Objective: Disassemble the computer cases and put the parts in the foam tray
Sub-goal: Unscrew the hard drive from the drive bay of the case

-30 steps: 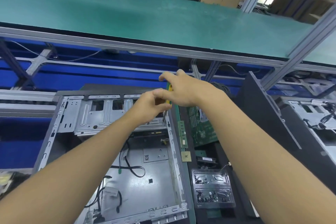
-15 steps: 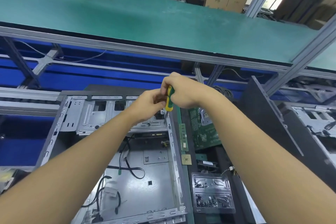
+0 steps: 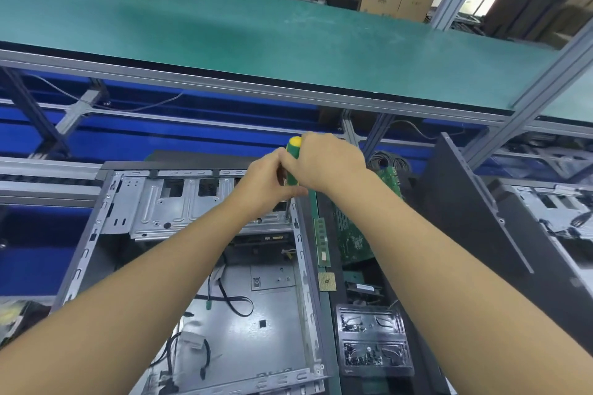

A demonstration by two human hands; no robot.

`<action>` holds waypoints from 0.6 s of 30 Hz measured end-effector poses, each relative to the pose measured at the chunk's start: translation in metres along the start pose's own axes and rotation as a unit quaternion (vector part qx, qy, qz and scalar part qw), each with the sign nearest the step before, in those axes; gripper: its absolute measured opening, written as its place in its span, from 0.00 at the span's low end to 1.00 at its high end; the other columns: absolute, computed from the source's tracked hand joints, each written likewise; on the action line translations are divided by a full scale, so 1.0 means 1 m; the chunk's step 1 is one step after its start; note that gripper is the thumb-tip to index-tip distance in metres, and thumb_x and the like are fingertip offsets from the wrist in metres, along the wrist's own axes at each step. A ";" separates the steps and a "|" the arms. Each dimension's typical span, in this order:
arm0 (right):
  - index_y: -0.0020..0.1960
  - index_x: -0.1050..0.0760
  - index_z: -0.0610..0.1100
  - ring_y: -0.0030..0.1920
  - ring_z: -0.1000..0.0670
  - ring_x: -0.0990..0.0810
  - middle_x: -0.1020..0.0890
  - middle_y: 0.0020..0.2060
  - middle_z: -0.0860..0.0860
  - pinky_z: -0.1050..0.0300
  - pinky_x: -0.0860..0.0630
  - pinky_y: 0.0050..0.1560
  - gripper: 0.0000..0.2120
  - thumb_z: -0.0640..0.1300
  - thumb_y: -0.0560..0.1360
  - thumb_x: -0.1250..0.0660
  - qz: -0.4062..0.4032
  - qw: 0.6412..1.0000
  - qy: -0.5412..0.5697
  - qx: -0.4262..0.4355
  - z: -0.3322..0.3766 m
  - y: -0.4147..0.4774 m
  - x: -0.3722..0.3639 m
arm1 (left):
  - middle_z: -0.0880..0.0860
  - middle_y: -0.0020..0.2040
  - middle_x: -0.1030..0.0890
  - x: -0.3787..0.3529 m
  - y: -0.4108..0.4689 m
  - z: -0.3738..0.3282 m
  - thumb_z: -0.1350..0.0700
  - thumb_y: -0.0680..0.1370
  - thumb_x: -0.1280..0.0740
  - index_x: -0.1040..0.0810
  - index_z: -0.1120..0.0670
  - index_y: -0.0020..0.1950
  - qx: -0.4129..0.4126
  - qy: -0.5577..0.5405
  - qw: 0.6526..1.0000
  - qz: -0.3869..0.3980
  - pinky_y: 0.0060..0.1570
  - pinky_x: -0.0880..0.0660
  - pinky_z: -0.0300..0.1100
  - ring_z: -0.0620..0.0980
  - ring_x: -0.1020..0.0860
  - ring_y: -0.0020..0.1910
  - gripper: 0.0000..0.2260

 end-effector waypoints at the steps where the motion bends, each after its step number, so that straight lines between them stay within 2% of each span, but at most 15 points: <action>1: 0.54 0.31 0.44 0.41 0.45 0.23 0.23 0.44 0.47 0.53 0.30 0.37 0.16 0.57 0.80 0.42 0.034 0.998 0.050 0.007 0.000 0.001 0.002 | 0.52 0.46 0.21 0.002 0.001 0.000 0.53 0.70 0.21 0.25 0.48 0.49 -0.011 0.001 1.000 0.022 0.44 0.25 0.49 0.52 0.24 0.42 0.15; 3: 0.53 0.31 0.44 0.36 0.47 0.24 0.21 0.44 0.46 0.54 0.27 0.35 0.10 0.51 0.78 0.38 0.100 0.989 0.103 0.026 0.000 0.002 0.010 | 0.52 0.48 0.22 0.006 0.000 0.002 0.55 0.73 0.24 0.23 0.49 0.49 -0.033 -0.027 0.996 0.082 0.47 0.25 0.49 0.52 0.24 0.43 0.10; 5: 0.53 0.30 0.45 0.33 0.45 0.23 0.18 0.45 0.43 0.56 0.25 0.33 0.07 0.45 0.77 0.37 0.136 0.983 0.115 0.041 -0.002 0.003 0.017 | 0.48 0.52 0.19 0.010 -0.003 0.004 0.61 0.77 0.28 0.22 0.49 0.55 -0.026 -0.104 0.987 0.121 0.51 0.24 0.44 0.49 0.21 0.49 0.10; 7: 0.55 0.30 0.46 0.32 0.44 0.22 0.17 0.47 0.41 0.60 0.25 0.29 0.08 0.40 0.77 0.37 0.160 0.977 0.135 0.036 -0.004 0.004 0.021 | 0.42 0.49 0.16 0.010 -0.005 0.004 0.65 0.76 0.29 0.21 0.48 0.55 -0.016 -0.148 0.981 0.123 0.50 0.24 0.37 0.41 0.19 0.49 0.14; 8: 0.56 0.30 0.46 0.33 0.44 0.22 0.17 0.48 0.41 0.60 0.23 0.30 0.09 0.40 0.77 0.37 0.176 0.973 0.147 0.029 -0.005 0.003 0.023 | 0.42 0.46 0.16 0.008 -0.004 0.004 0.65 0.75 0.27 0.21 0.47 0.52 -0.013 -0.136 0.985 0.106 0.49 0.23 0.37 0.40 0.19 0.47 0.14; 10: 0.56 0.27 0.42 0.34 0.43 0.21 0.17 0.45 0.41 0.52 0.18 0.39 0.11 0.47 0.77 0.35 0.196 0.968 0.154 0.012 -0.006 0.000 0.025 | 0.41 0.38 0.18 0.003 -0.001 0.002 0.61 0.70 0.21 0.23 0.47 0.46 -0.019 -0.073 0.995 0.062 0.39 0.24 0.35 0.37 0.23 0.37 0.14; 11: 0.52 0.26 0.40 0.32 0.43 0.21 0.18 0.39 0.42 0.50 0.17 0.41 0.15 0.52 0.78 0.36 0.184 0.973 0.136 0.004 -0.005 -0.001 0.025 | 0.40 0.34 0.21 0.000 0.001 0.000 0.57 0.68 0.20 0.25 0.47 0.44 -0.021 -0.044 0.998 0.048 0.32 0.29 0.30 0.36 0.25 0.33 0.15; 12: 0.46 0.26 0.40 0.31 0.44 0.21 0.20 0.34 0.44 0.50 0.18 0.38 0.20 0.57 0.79 0.39 0.155 0.982 0.106 -0.006 -0.005 -0.002 0.025 | 0.40 0.33 0.23 -0.003 0.002 -0.003 0.54 0.67 0.19 0.27 0.47 0.44 -0.015 -0.022 0.999 0.040 0.29 0.32 0.29 0.36 0.26 0.31 0.17; 13: 0.42 0.27 0.41 0.31 0.45 0.22 0.22 0.32 0.46 0.53 0.23 0.34 0.23 0.60 0.80 0.42 0.114 0.991 0.074 -0.016 -0.004 -0.001 0.022 | 0.41 0.34 0.25 -0.006 0.003 -0.005 0.51 0.67 0.19 0.27 0.47 0.46 -0.005 0.000 0.999 0.036 0.29 0.33 0.29 0.37 0.26 0.32 0.18; 15: 0.43 0.30 0.42 0.35 0.46 0.24 0.23 0.37 0.47 0.54 0.32 0.33 0.20 0.57 0.82 0.45 0.057 0.997 0.044 -0.017 -0.003 0.000 0.015 | 0.43 0.40 0.25 -0.009 0.004 -0.006 0.48 0.67 0.20 0.28 0.49 0.51 0.000 0.031 0.999 0.037 0.32 0.33 0.32 0.41 0.26 0.37 0.21; 18: 0.56 0.31 0.46 0.47 0.43 0.24 0.23 0.52 0.46 0.51 0.29 0.41 0.06 0.47 0.82 0.41 0.085 0.994 0.050 0.040 -0.001 0.001 0.013 | 0.48 0.46 0.20 0.001 0.003 -0.002 0.53 0.72 0.23 0.24 0.47 0.51 -0.014 -0.021 0.996 0.080 0.43 0.24 0.46 0.53 0.22 0.44 0.13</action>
Point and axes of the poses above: each hand's wrist, its own y-axis towards the middle knuckle, its own x-axis out of the back of the hand, z = x × y, the point moved 1 cm from there along y, towards the middle knuckle
